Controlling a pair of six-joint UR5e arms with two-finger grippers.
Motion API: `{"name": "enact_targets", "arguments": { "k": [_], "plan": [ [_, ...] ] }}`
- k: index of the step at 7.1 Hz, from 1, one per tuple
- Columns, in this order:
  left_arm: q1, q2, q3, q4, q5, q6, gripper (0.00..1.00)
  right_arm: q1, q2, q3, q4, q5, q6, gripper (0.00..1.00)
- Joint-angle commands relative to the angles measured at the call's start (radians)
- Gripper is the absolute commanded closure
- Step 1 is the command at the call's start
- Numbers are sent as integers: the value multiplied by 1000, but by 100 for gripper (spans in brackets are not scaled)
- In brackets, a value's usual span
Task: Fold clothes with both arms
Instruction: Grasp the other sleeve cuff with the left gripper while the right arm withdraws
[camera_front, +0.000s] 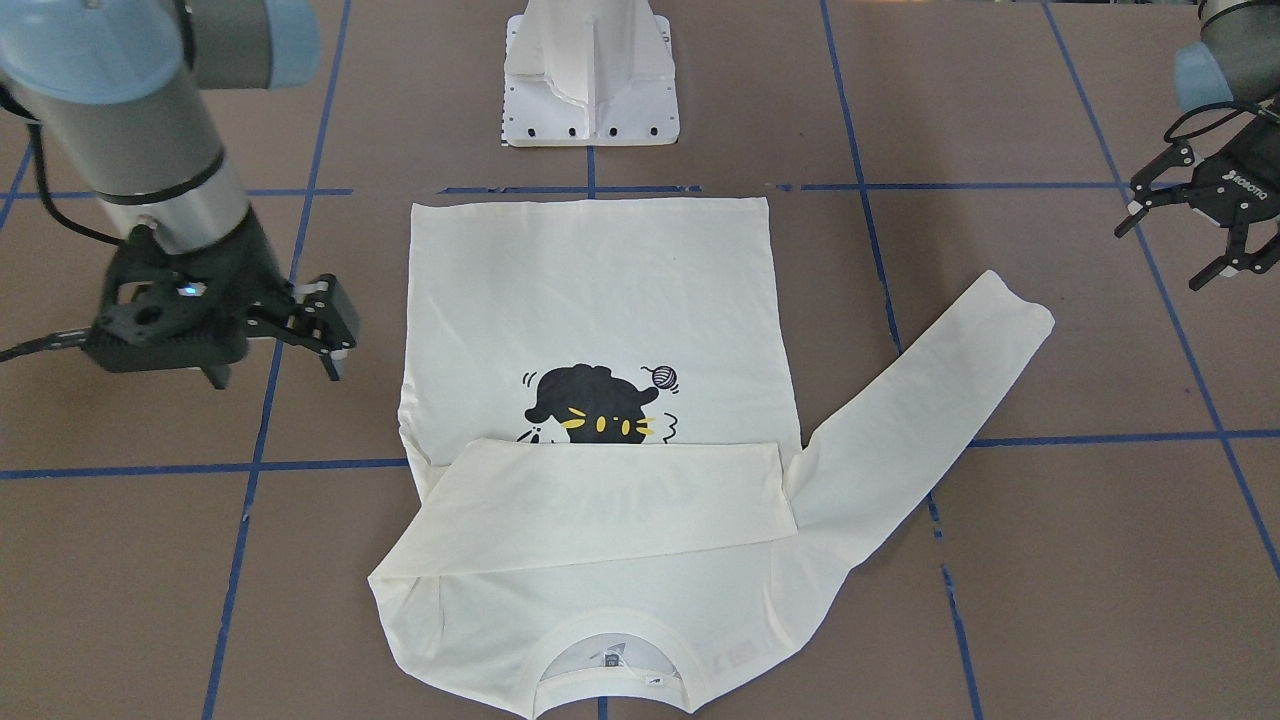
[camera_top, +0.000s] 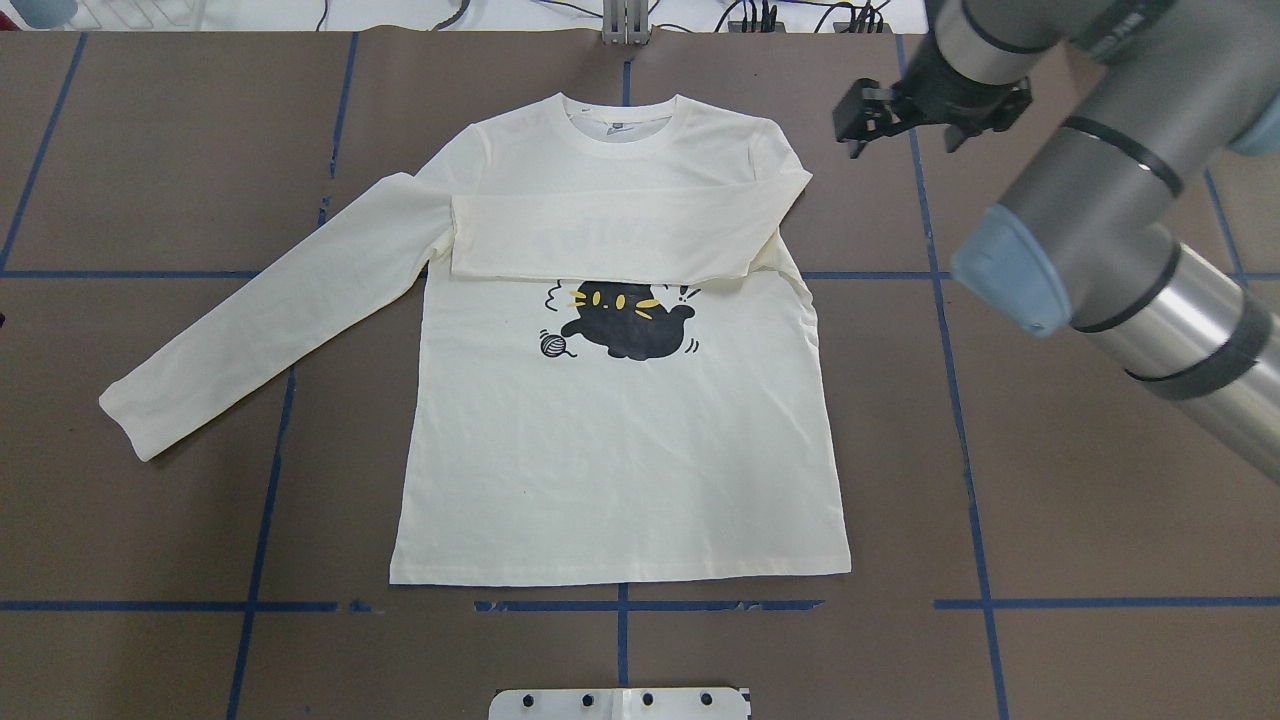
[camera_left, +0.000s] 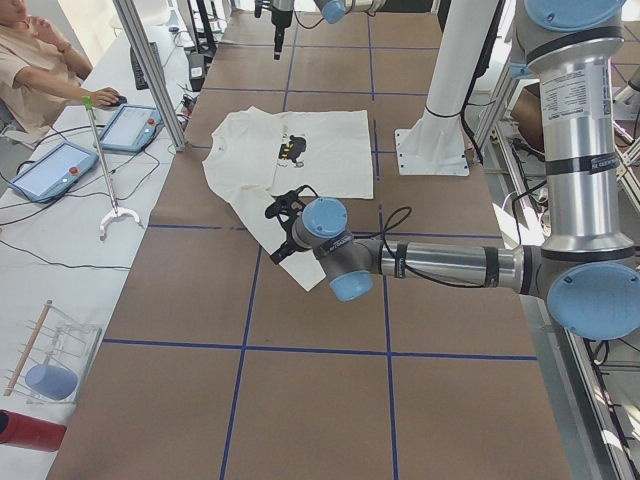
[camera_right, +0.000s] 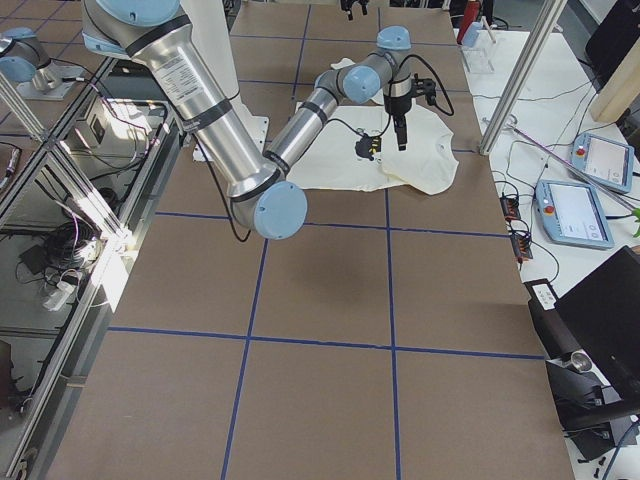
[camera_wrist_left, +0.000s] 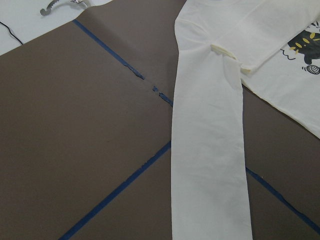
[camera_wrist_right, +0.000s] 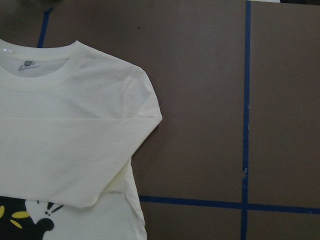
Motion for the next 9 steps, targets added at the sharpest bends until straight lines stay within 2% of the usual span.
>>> {"name": "enact_targets", "arguments": {
  "k": [1, 2, 3, 5, 6, 7, 9],
  "plan": [
    [212, 76, -50, -6, 225, -125, 0, 124, -335, 56, 302, 171, -193, 0],
    [345, 79, -52, -6, 358, -202, 0, 178, -455, 66, 433, 256, -201, 0],
    [436, 79, -49, -2, 423, -245, 0, 221, -508, 91, 440, 281, -204, 0],
    [533, 79, -13, 21, 547, -244, 2, 234, -528, 102, 442, 278, -204, 0],
    [550, 76, -12, 21, 556, -247, 14, 234, -530, 104, 442, 277, -204, 0],
    [556, 77, -6, 21, 556, -247, 32, 234, -530, 104, 442, 272, -204, 0],
    [567, 77, 8, 21, 557, -247, 33, 234, -531, 104, 442, 269, -204, 0]
  ]
}}
